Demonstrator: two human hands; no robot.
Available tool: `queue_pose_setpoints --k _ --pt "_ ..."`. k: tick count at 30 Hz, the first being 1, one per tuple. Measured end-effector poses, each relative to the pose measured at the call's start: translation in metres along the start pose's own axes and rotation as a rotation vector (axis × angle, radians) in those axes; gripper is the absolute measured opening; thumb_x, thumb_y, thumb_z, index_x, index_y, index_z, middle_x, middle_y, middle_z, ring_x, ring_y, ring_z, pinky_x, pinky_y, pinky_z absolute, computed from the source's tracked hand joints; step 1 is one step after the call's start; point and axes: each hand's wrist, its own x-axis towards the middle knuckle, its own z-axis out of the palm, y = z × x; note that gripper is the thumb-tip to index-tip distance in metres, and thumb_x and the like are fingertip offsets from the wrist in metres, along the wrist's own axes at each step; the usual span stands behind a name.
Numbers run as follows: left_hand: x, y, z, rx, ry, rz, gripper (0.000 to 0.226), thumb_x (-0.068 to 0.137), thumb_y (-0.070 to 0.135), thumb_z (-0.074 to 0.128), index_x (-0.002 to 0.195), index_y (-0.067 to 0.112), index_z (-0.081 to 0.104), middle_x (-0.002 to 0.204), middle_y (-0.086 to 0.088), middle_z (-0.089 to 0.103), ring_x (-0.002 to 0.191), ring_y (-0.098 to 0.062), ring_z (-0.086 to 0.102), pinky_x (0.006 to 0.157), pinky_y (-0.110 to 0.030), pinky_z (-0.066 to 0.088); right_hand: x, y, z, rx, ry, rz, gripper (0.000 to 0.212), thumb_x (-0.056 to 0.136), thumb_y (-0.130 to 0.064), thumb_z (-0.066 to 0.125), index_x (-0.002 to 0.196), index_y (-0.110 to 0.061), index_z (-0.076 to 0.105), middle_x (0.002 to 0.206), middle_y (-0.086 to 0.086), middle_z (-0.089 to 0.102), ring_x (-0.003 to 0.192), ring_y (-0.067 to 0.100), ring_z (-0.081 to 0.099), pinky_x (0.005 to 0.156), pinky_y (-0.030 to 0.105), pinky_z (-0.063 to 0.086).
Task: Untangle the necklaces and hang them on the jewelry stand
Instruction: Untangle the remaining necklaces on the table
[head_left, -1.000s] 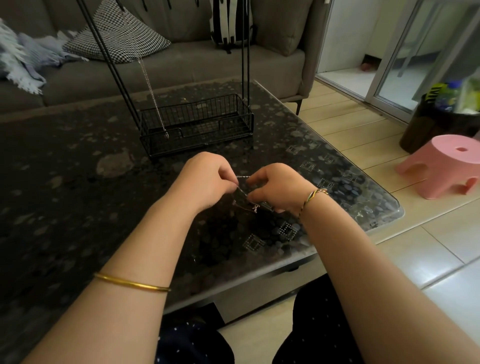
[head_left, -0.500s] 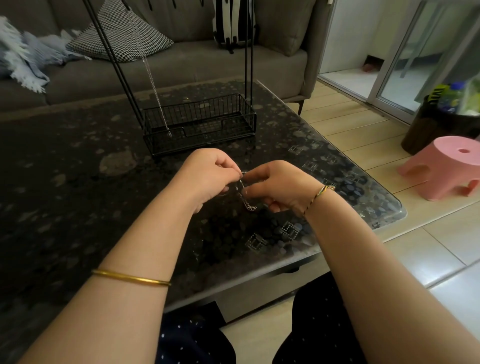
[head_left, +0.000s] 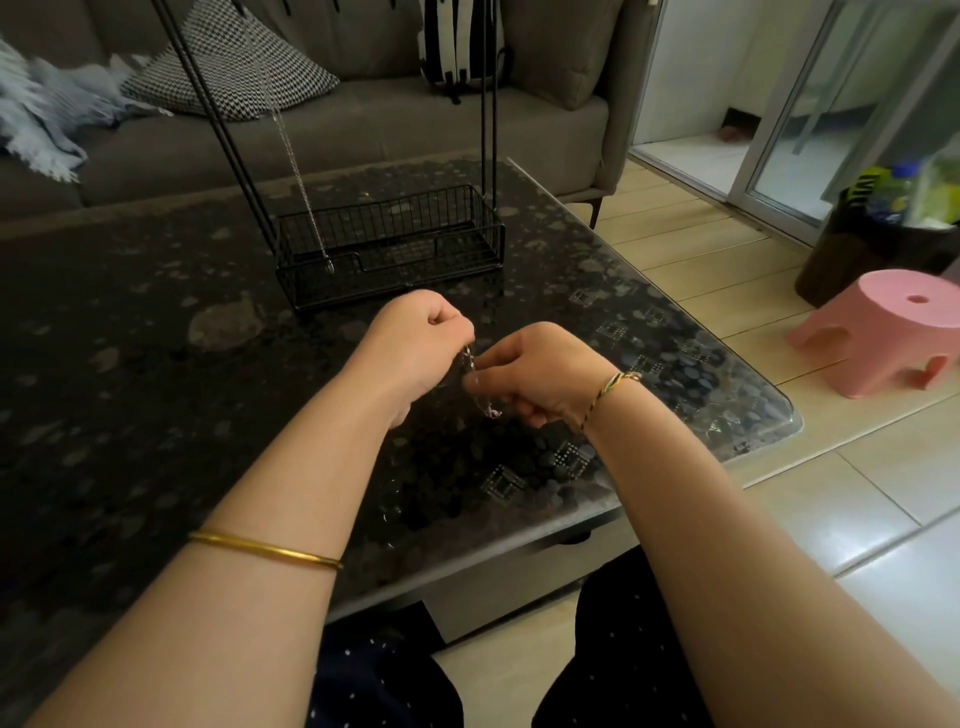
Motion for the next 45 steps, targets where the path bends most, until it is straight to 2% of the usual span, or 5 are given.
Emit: queue_pose_setpoints --k 7,11,29,40,45 --pt "0.002 0.000 -0.006 -0.123 0.022 -0.042 0.011 0.087 0.010 0.056 0.082 0.014 0.064 0.085 -0.004 0.063 0.074 -0.015 0.053 0.065 -0.030 0.046 0.002 0.003 0.001 -0.010 0.117 -0.026 0.016 0.086 -0.017 0.067 0.071 -0.013 0.068 0.035 -0.009 0.045 0.029 0.003 0.036 0.036 0.018 0.035" --pt "0.000 -0.001 -0.010 -0.145 0.031 -0.022 0.016 0.092 0.007 0.052 0.083 0.016 0.061 0.086 -0.003 0.067 0.067 -0.010 0.053 0.057 -0.023 0.046 0.006 0.005 -0.002 -0.031 0.257 -0.060 0.012 0.087 -0.020 0.067 0.077 -0.016 0.072 0.052 -0.007 0.052 0.039 0.003 0.043 0.040 0.015 0.036" --pt "0.003 0.000 -0.009 -0.192 0.080 -0.036 0.018 0.099 0.016 0.043 0.089 0.024 0.053 0.096 0.000 0.059 0.078 -0.011 0.050 0.067 -0.027 0.046 0.003 0.002 0.003 -0.249 0.187 -0.085 0.010 0.085 -0.020 0.069 0.076 -0.020 0.064 0.066 -0.006 0.055 0.055 0.005 0.046 0.049 0.017 0.037" --pt "0.000 0.003 -0.015 -0.227 0.050 -0.057 0.016 0.101 0.017 0.044 0.093 0.023 0.056 0.091 0.000 0.066 0.070 -0.008 0.056 0.060 -0.021 0.044 0.003 0.001 -0.003 0.283 0.498 -0.139 0.014 0.085 -0.018 0.068 0.072 -0.022 0.064 0.066 -0.007 0.056 0.056 0.003 0.049 0.055 0.015 0.046" --pt "0.000 0.002 -0.016 -0.192 0.022 -0.042 0.016 0.099 0.014 0.049 0.090 0.022 0.059 0.090 0.000 0.068 0.064 -0.007 0.056 0.060 -0.020 0.043 0.003 -0.004 -0.002 0.581 0.469 -0.125 0.009 0.092 -0.015 0.060 0.083 -0.016 0.062 0.084 0.004 0.066 0.078 0.016 0.064 0.076 0.034 0.056"
